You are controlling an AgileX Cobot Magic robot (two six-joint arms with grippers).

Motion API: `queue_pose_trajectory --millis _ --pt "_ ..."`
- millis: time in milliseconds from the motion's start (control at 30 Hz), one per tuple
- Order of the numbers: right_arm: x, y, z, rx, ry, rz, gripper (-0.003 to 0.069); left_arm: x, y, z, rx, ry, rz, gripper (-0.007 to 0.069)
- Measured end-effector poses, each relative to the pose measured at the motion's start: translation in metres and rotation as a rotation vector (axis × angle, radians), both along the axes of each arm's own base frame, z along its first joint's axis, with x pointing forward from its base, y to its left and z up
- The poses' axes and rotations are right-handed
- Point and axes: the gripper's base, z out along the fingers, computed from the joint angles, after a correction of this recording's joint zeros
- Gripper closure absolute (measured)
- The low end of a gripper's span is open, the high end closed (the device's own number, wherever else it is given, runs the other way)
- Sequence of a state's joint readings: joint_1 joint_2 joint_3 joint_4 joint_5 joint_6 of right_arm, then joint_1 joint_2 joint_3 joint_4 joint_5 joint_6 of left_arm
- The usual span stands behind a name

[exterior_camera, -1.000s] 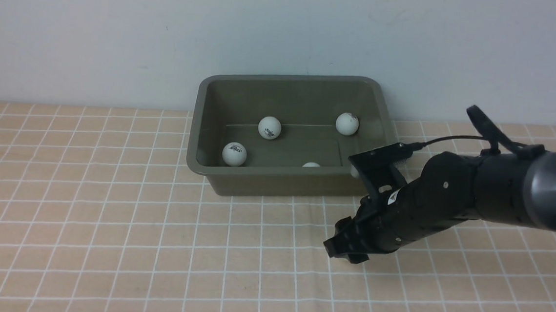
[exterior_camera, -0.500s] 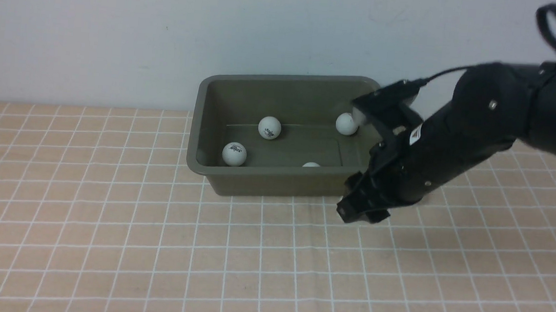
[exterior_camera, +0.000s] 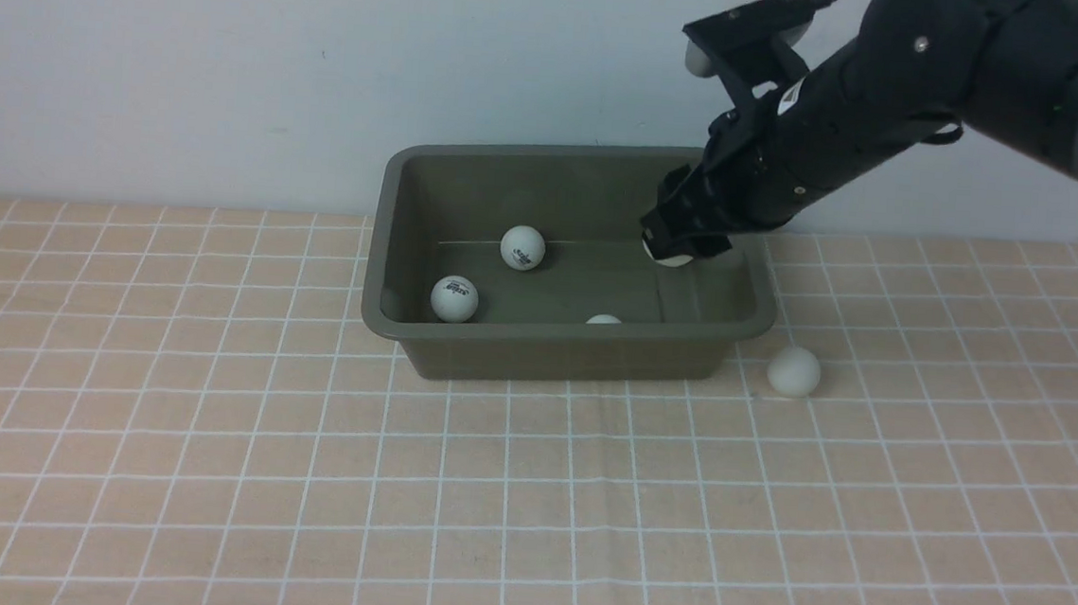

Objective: Put the table tennis balls into the box on the light coffee tablecloth.
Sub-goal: 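Release the ping pong ball into the bin and lift the gripper away, then reach for and grasp a ping pong ball on the table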

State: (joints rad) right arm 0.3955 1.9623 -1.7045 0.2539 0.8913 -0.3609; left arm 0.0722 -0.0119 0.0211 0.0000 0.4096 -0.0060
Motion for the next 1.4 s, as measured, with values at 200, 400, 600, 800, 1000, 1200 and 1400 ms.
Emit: queue_pose_trajectory --millis 200,400,600,800,1000,1200,1400 --pt "0.026 0.011 -0.027 -0.013 -0.002 0.06 0.0295 0.0 0.0 0.0 0.0 0.0 0.0 0.0693" --pt "0.029 0.007 -0.027 -0.063 -0.027 0.048 0.014 0.0 0.0 0.0 0.0 0.0 0.0 0.0693" --pt "0.0 -0.027 0.059 -0.218 -0.197 -0.031 0.0188 0.0 0.0 0.0 0.0 0.0 0.0 0.0693" --pt "-0.036 -0.058 0.107 -0.265 -0.159 -0.135 0.0303 0.0 0.0 0.0 0.0 0.0 0.0 0.0693" --pt "-0.04 -0.064 0.098 -0.25 -0.04 -0.073 0.0338 0.0 0.0 0.0 0.0 0.0 0.0 0.0693" --pt "-0.036 -0.077 0.097 -0.122 0.004 -0.031 0.0331 0.0 0.0 0.0 0.0 0.0 0.0 0.0693" --pt "-0.031 -0.108 0.077 -0.135 0.073 -0.098 0.0308 0.0 0.0 0.0 0.0 0.0 0.0 0.0693"
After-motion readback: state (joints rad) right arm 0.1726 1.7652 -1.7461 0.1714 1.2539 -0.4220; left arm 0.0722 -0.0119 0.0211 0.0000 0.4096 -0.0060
